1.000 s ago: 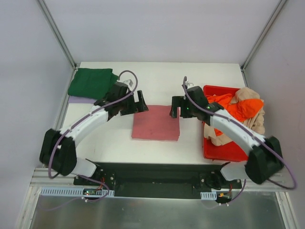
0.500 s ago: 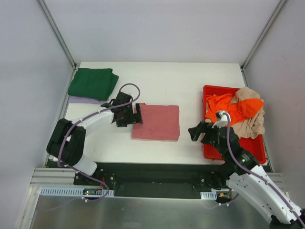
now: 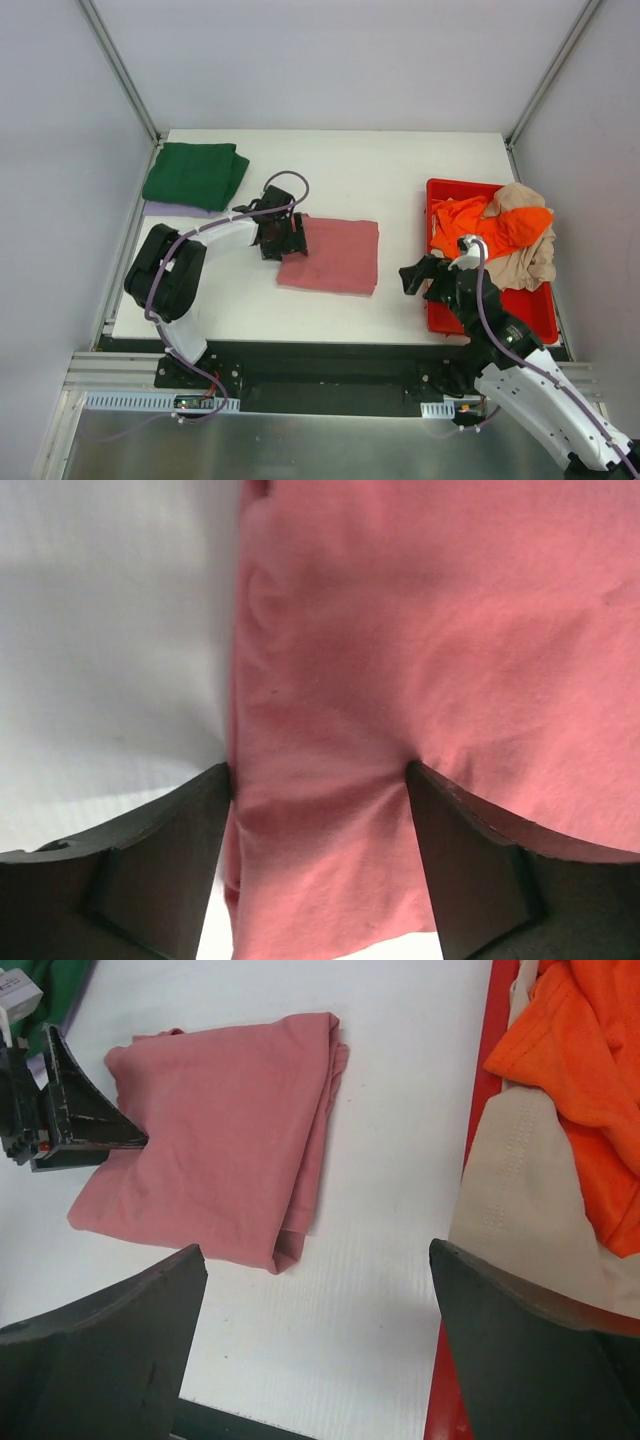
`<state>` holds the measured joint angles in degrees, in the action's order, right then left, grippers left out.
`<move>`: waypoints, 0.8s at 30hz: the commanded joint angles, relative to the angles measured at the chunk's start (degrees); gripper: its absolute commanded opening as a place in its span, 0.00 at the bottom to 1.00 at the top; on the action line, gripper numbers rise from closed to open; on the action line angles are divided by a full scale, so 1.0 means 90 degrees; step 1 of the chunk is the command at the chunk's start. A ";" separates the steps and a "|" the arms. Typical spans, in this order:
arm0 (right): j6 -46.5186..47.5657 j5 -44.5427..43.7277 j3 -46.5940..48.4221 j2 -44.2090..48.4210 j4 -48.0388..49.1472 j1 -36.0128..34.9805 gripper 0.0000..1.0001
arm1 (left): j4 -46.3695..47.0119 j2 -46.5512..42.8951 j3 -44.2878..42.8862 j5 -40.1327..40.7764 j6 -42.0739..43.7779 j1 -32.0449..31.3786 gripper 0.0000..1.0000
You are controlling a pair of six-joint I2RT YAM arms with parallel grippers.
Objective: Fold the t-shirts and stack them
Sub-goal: Put the neatly folded tshirt into the corner of the board with the left arm
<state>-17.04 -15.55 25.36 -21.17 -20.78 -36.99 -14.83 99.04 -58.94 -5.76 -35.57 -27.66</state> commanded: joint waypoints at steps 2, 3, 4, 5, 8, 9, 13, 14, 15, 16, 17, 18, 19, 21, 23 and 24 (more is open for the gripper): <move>0.0028 -0.0498 0.0053 -0.0216 0.0297 0.0018 0.96 | -0.0538 0.0722 -0.0189 0.0482 -0.0325 -0.0568 0.65; 0.0008 -0.0566 0.0024 -0.0197 0.0306 0.0019 0.96 | -0.0685 0.0849 -0.0267 0.0609 -0.0383 -0.0666 0.65; -0.0011 -0.0654 -0.0006 -0.0168 0.0326 0.0019 0.96 | -0.0822 0.0996 -0.0345 0.0920 -0.0403 -0.0793 0.64; -0.0040 -0.0732 -0.0054 -0.0100 0.0365 0.0019 0.96 | -0.0929 0.1123 -0.0404 0.1000 -0.0413 -0.0881 0.63; -0.0099 -0.0986 -0.0210 0.0154 0.0462 0.0009 0.96 | -0.1047 0.1397 -0.0385 0.1186 -0.0666 -0.1038 0.46; -0.0099 -0.1045 -0.0250 0.0222 0.0463 0.0009 0.96 | -0.1057 0.1494 -0.0424 0.1225 -0.0686 -0.1067 0.38; -0.0070 -0.1338 -0.0435 0.0584 0.0463 0.0019 0.96 | -0.1359 0.1622 -0.0726 0.1732 -0.0725 -0.1175 0.00; -0.0070 -0.1406 -0.0494 0.0642 0.0463 0.0019 0.96 | -0.1437 0.1603 -0.0785 0.1859 -0.0696 -0.1175 0.00; -0.0060 -0.1475 -0.0523 0.0701 0.0472 0.0019 0.96 | -0.1486 0.1573 -0.0892 0.1977 -0.0599 -0.1184 0.00; -0.0050 -0.1495 -0.0552 0.0740 0.0472 0.0019 0.96 | -0.1564 0.1505 -0.0980 0.2200 -0.0482 -0.1175 0.00; -0.0041 -0.1524 -0.0582 0.0760 0.0463 0.0019 0.96 | -0.1729 0.1447 -0.1145 0.2521 -0.0375 -0.1175 0.00; -0.0021 -0.1534 -0.0592 0.0780 0.0463 0.0009 0.96 | -0.1924 0.1398 -0.1301 0.2853 -0.0277 -0.1175 0.00; 0.0008 -0.1563 -0.0601 0.0780 0.0463 0.0018 0.96 | -0.2042 0.1339 -0.1477 0.3234 -0.0102 -0.1175 0.00; 0.0096 -0.1631 -0.0640 0.0751 0.0453 0.0019 0.96 | -0.2258 0.1232 -0.1780 0.3996 0.0240 -0.1175 0.00; 0.0232 -0.1670 -0.0660 0.0683 0.0463 0.0019 0.96 | -0.2365 0.1124 -0.1986 0.4758 0.0494 -0.1165 0.00; 0.0320 -0.1661 -0.0679 0.0663 0.0501 0.0009 0.96 | -0.2366 0.1066 -0.2054 0.5099 0.0689 -0.1155 0.00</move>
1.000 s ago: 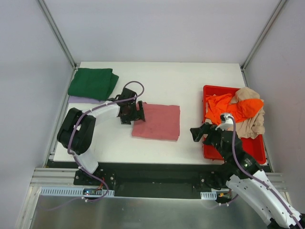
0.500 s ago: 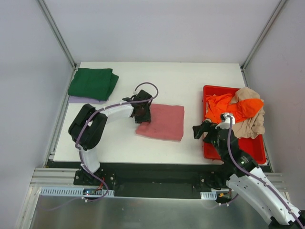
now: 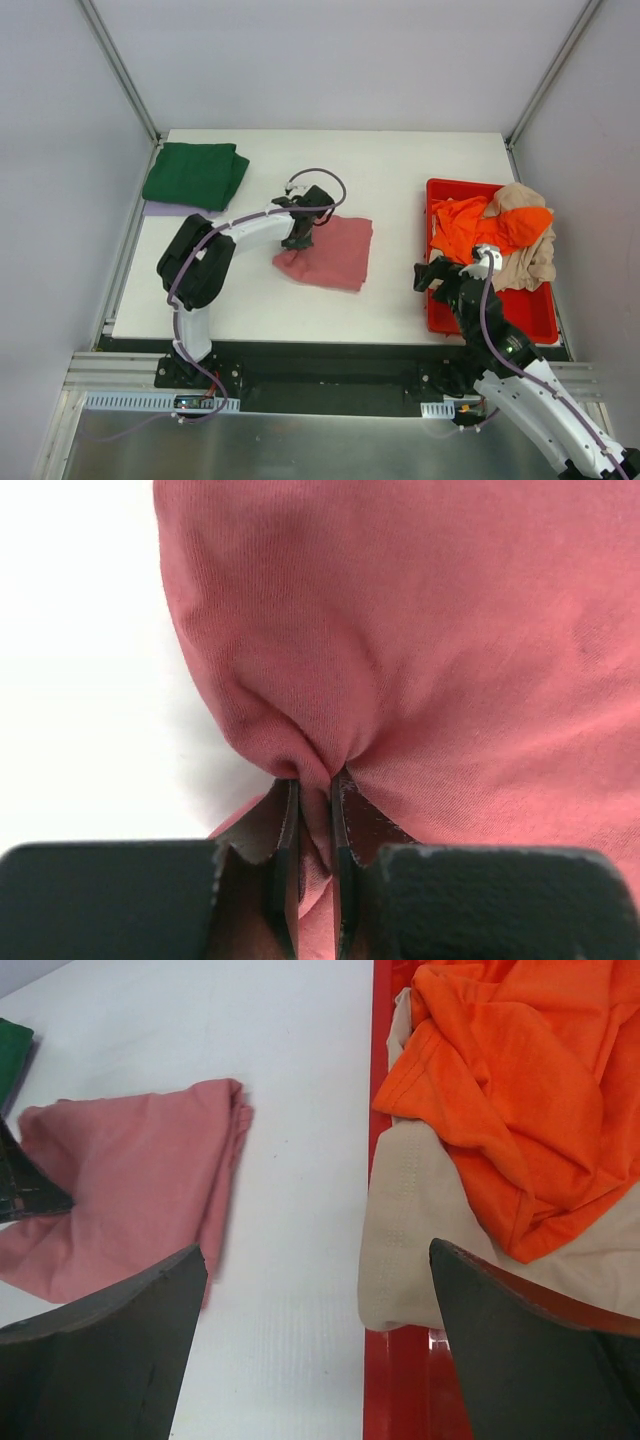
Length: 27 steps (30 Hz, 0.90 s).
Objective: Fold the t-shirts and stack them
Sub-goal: Put the neatly folded tshirt into the corner of the board with the left arm
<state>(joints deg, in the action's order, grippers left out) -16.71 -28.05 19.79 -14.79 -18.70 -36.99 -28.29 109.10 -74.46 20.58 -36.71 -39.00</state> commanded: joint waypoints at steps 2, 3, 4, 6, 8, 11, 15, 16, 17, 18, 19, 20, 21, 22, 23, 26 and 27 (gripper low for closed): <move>0.0547 -0.0213 -0.0128 -0.0095 0.0358 0.0019 0.96 | -0.0860 -0.0120 -0.0447 0.2915 0.1263 0.0115 0.00; 0.0703 -0.0203 -0.0129 -0.0134 0.0349 0.0019 0.96 | -0.0850 -0.0130 -0.0535 0.3257 0.1469 0.0144 0.00; 0.0859 -0.0203 -0.0138 -0.0163 0.0339 0.0019 0.96 | -0.0831 -0.0120 -0.0642 0.3657 0.1684 0.0241 0.00; 0.1055 -0.0213 -0.0148 -0.0202 0.0320 0.0019 0.96 | -0.0715 -0.0052 -0.1002 0.3962 0.2221 0.0485 0.00; 0.1065 -0.0213 -0.0168 -0.0242 0.0358 0.0019 0.96 | -0.0384 -0.0022 -0.1218 0.3983 0.2835 0.0797 0.00; 0.1163 -0.0291 -0.0129 -0.0310 0.0408 0.0019 0.96 | 0.0640 -0.0188 -0.1249 0.3643 0.3743 0.1334 0.00; 0.1241 -0.0535 -0.0129 -0.0281 0.0369 0.0019 0.96 | 0.1902 -0.0423 -0.1219 0.2881 0.5130 0.1823 0.00; 0.1222 -0.0574 -0.0109 -0.0252 0.0320 0.0009 0.96 | 0.2058 -0.0394 -0.1316 0.2783 0.5394 0.1940 0.00; 0.1222 -0.0594 -0.0119 -0.0194 0.0310 0.0018 0.96 | 0.2185 -0.0365 -0.1433 0.2772 0.5668 0.2038 0.00; 0.1212 -0.0613 -0.0148 -0.0154 0.0329 0.0019 0.96 | 0.2283 -0.0316 -0.1550 0.2791 0.5970 0.2135 0.00; 0.1222 -0.0642 -0.0168 -0.0096 0.0330 0.0019 0.96 | 0.2429 -0.0277 -0.1648 0.2830 0.6234 0.2223 0.00; 0.1222 -0.0710 -0.0168 -0.0057 0.0339 0.0019 0.96 | 0.2557 -0.0257 -0.1717 0.2869 0.6508 0.2292 0.00; 0.1222 -0.0769 -0.0187 -0.0027 0.0330 0.0009 0.96 | 0.2722 -0.0247 -0.1766 0.2889 0.6742 0.2380 0.00; 0.1222 -0.0847 -0.0197 0.0012 0.0330 0.0018 0.96 | 0.2859 -0.0237 -0.1824 0.2889 0.6890 0.2468 0.00; 0.1193 -0.0954 -0.0197 0.0051 0.0272 0.0009 0.96 | 0.2880 -0.0228 -0.1902 0.2860 0.6920 0.2527 0.00; 0.1134 -0.1179 -0.0246 0.0255 0.0281 0.0019 0.96 | 0.3045 -0.0266 -0.2039 0.2821 0.7144 0.2566 0.00; 0.1124 -0.1228 -0.0275 0.0324 0.0281 0.0019 0.96 | 0.3123 -0.0305 -0.2059 0.2792 0.7232 0.2566 0.00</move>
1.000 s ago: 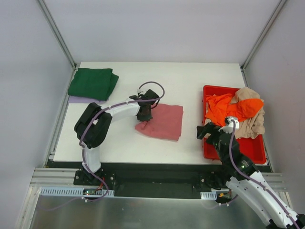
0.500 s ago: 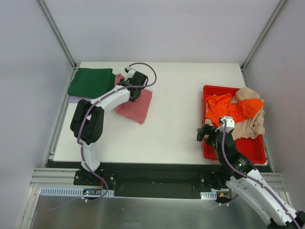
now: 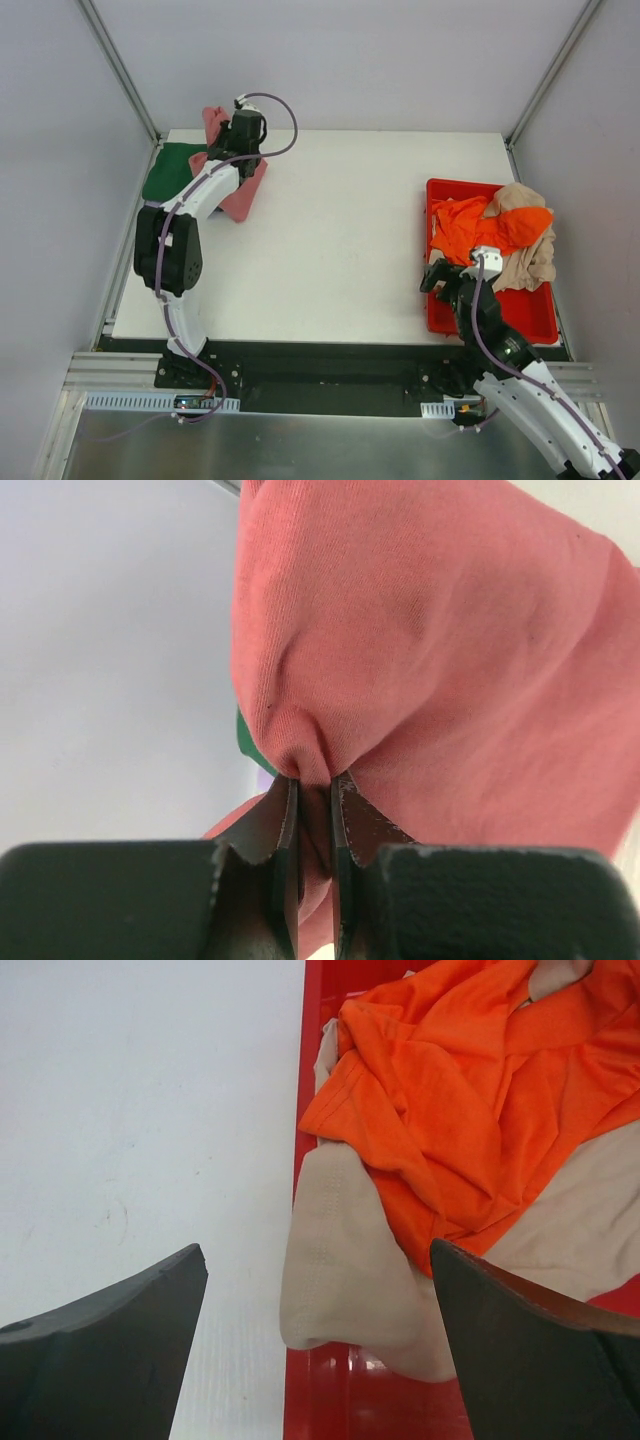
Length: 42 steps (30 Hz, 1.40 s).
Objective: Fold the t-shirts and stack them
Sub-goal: Put the neatly folded tshirt into the corner of the board with the left arm
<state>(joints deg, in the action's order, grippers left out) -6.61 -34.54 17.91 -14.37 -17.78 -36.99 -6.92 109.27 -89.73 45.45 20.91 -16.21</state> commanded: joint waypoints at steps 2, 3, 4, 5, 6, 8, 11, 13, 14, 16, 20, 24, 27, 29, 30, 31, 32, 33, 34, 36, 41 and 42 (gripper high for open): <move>0.0002 -0.0546 -0.0105 0.0395 0.0198 0.0019 0.96 | 0.0749 -0.0422 -0.0391 -0.0050 0.0967 0.0033 0.00; -0.0007 -0.0585 -0.0144 0.0425 0.0208 0.0019 0.96 | 0.0739 -0.0461 -0.0410 -0.0069 0.1016 0.0033 0.00; -0.0008 -0.0605 -0.0164 0.0454 0.0227 0.0019 0.96 | 0.0894 -0.0520 -0.0439 -0.0070 0.1056 0.0033 0.00; -0.0008 -0.0644 -0.0183 0.0474 0.0228 0.0028 0.96 | 0.0896 -0.0578 -0.0459 -0.0079 0.1104 0.0033 0.00; -0.0008 -0.0673 -0.0203 0.0474 0.0218 0.0009 0.96 | 0.0896 -0.0637 -0.0459 -0.0070 0.1124 0.0033 0.00; -0.0037 -0.0732 -0.0203 0.0454 0.0228 0.0019 0.96 | 0.0905 -0.0793 -0.0450 -0.0079 0.1154 0.0033 0.00; -0.0095 -0.0878 -0.0213 0.0435 0.0218 0.0019 0.96 | 0.0905 -0.1076 -0.0401 -0.0157 0.1134 0.0024 0.00; -0.0125 -0.0888 -0.0223 0.0454 0.0218 0.0019 0.96 | 0.0896 -0.1262 -0.0352 -0.0216 0.1115 0.0023 0.00; -0.0125 -0.0898 -0.0223 0.0464 0.0208 0.0009 0.96 | 0.0896 -0.1340 -0.0313 -0.0245 0.1115 0.0023 0.00; -0.0144 -0.0879 -0.0213 0.0483 0.0198 0.0019 0.96 | 0.0886 -0.1457 -0.0264 -0.0294 0.1076 0.0033 0.00; -0.0173 -0.0849 -0.0203 0.0571 0.0130 0.0009 0.96 | 0.0818 -0.1575 -0.0225 -0.0402 0.1037 -0.0006 0.00; -0.0213 -0.0859 -0.0223 0.0669 0.0091 0.0019 0.96 | 0.0788 -0.1497 -0.0322 -0.0305 0.1163 0.0004 0.00; -0.0222 -0.0869 -0.0232 0.0727 0.0081 0.0019 0.96 | 0.0788 -0.1332 -0.0371 -0.0275 0.1193 0.0062 0.00; -0.0222 -0.0830 -0.0213 0.0737 0.0042 0.0018 0.96 | 0.0798 -0.1185 -0.0430 -0.0226 0.1183 0.0140 0.00; -0.0222 -0.0801 -0.0194 0.0728 0.0023 0.0019 0.96 | 0.0798 -0.1117 -0.0469 -0.0216 0.1173 0.0179 0.00; -0.0222 -0.0771 -0.0184 0.0718 0.0013 0.0019 0.96 | 0.0798 -0.1039 -0.0488 -0.0226 0.1173 0.0228 0.00; -0.0213 -0.0771 -0.0164 0.0718 -0.0007 0.0019 0.96 | 0.0798 -0.0961 -0.0518 -0.0216 0.1154 0.0287 0.00; -0.0222 -0.0790 -0.0154 0.0708 -0.0016 0.0019 0.96 | 0.0798 -0.0902 -0.0528 -0.0274 0.1154 0.0345 0.00; -0.0222 -0.0810 -0.0135 0.0689 -0.0026 0.0019 0.96 | 0.0798 -0.0843 -0.0518 -0.0304 0.1134 0.0394 0.00; -0.0232 -0.0839 -0.0135 0.0669 -0.0046 0.0019 0.96 | 0.0808 -0.0697 -0.0557 -0.0324 0.1095 0.0501 0.00; -0.0232 -0.0810 -0.0105 0.0533 -0.0017 0.0009 0.96 | 0.0808 -0.0160 -0.0927 -0.0235 0.0949 0.0853 0.00; -0.0232 -0.0868 -0.0096 0.0494 0.0003 0.0018 0.96 | 0.0808 -0.0062 -0.0976 -0.0274 0.0929 0.0931 0.00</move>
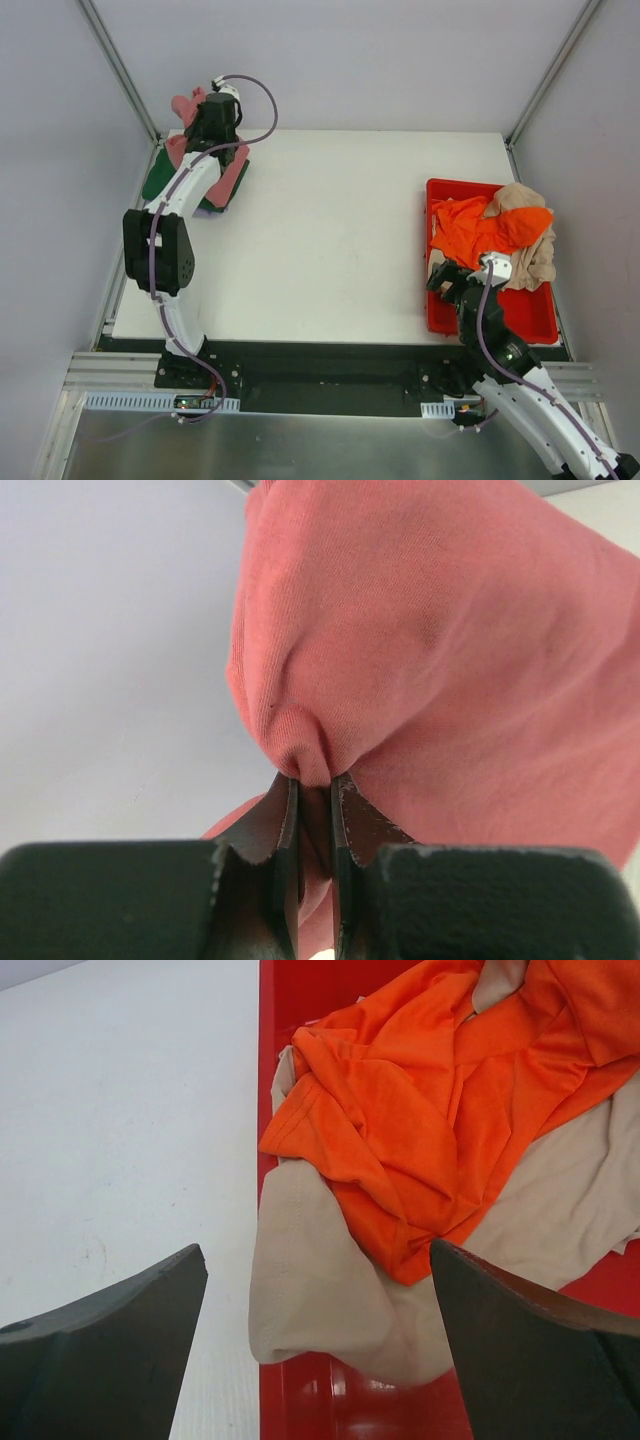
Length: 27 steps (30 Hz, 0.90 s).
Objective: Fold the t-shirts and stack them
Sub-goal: Put the neatly folded tshirt into the corner of the board with the left arm
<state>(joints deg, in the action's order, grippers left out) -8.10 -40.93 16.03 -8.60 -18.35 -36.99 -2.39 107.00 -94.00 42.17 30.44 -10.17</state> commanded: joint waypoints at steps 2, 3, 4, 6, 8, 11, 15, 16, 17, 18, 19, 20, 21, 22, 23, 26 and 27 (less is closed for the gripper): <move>-0.0096 -0.0247 0.0133 -0.0235 0.0047 0.0019 0.96 | 0.0315 0.0376 -0.0600 0.0070 -0.0149 0.0378 0.00; -0.0096 -0.0247 0.0133 -0.0274 0.0047 0.0019 0.96 | 0.0324 0.0454 -0.0640 0.0031 -0.0140 0.0446 0.00; -0.0106 -0.0267 0.0152 -0.0304 0.0047 0.0019 0.96 | 0.0354 0.0513 -0.0669 -0.0008 -0.0149 0.0524 0.00; -0.0184 -0.0345 0.0133 -0.0333 0.0047 0.0019 0.96 | 0.0373 0.0688 -0.0728 -0.0144 -0.0111 0.0642 0.00; -0.0243 -0.0442 0.0065 -0.0333 0.0066 0.0019 0.96 | 0.0471 0.0825 -0.0728 -0.0281 -0.0052 0.0739 0.00; -0.0282 -0.0492 0.0025 -0.0188 0.0056 0.0019 0.96 | 0.0617 0.1059 -0.0737 -0.0360 -0.0032 0.0876 0.00; -0.0282 -0.0511 0.0015 0.0095 0.0066 0.0019 0.96 | 0.0705 0.1362 -0.0806 -0.0214 -0.0022 0.0974 0.00; -0.0282 -0.0511 -0.0013 0.0135 0.0066 0.0019 0.96 | 0.0705 0.1421 -0.0777 -0.0155 -0.0061 0.0994 0.00; -0.0253 -0.0511 -0.0033 0.0164 0.0076 0.0019 0.96 | 0.0705 0.1441 -0.0748 -0.0126 -0.0071 0.1023 0.10; -0.0243 -0.0521 -0.0033 0.0165 0.0076 0.0019 0.96 | 0.0696 0.1470 -0.0689 -0.0135 -0.0110 0.1042 0.24; -0.0204 -0.0511 -0.0024 0.0136 0.0076 0.0019 0.96 | 0.0705 0.1470 -0.0641 -0.0125 -0.0101 0.1062 0.29; -0.0136 -0.0443 0.0025 0.0068 0.0066 0.0019 0.96 | 0.0696 0.1470 -0.0630 -0.0096 -0.0120 0.1081 0.38; -0.0126 -0.0414 0.0103 -0.0010 -0.0011 0.0019 0.96 | 0.0686 0.1422 -0.0611 -0.0048 -0.0130 0.1072 0.51; -0.0164 -0.0384 0.0190 -0.0127 -0.0099 0.0019 0.96 | 0.0696 0.1373 -0.0601 -0.0009 -0.0168 0.1072 0.70; -0.0165 -0.0336 0.0278 -0.0264 -0.0148 0.0019 0.96 | 0.0686 0.1276 -0.0591 0.0069 -0.0256 0.1072 0.88; -0.0194 -0.0063 0.0474 -0.0732 -0.0314 0.0019 0.96 | 0.0375 0.0818 -0.0611 0.0080 -0.0762 0.1053 0.99; -0.0204 0.0073 0.0562 -0.0937 -0.0353 0.0019 0.96 | 0.0045 0.0632 -0.0669 -0.0027 -0.1045 0.1043 0.99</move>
<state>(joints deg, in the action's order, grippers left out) -9.82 -43.20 16.80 -11.88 -20.03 -36.99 1.39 120.31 -98.48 41.17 27.75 -0.67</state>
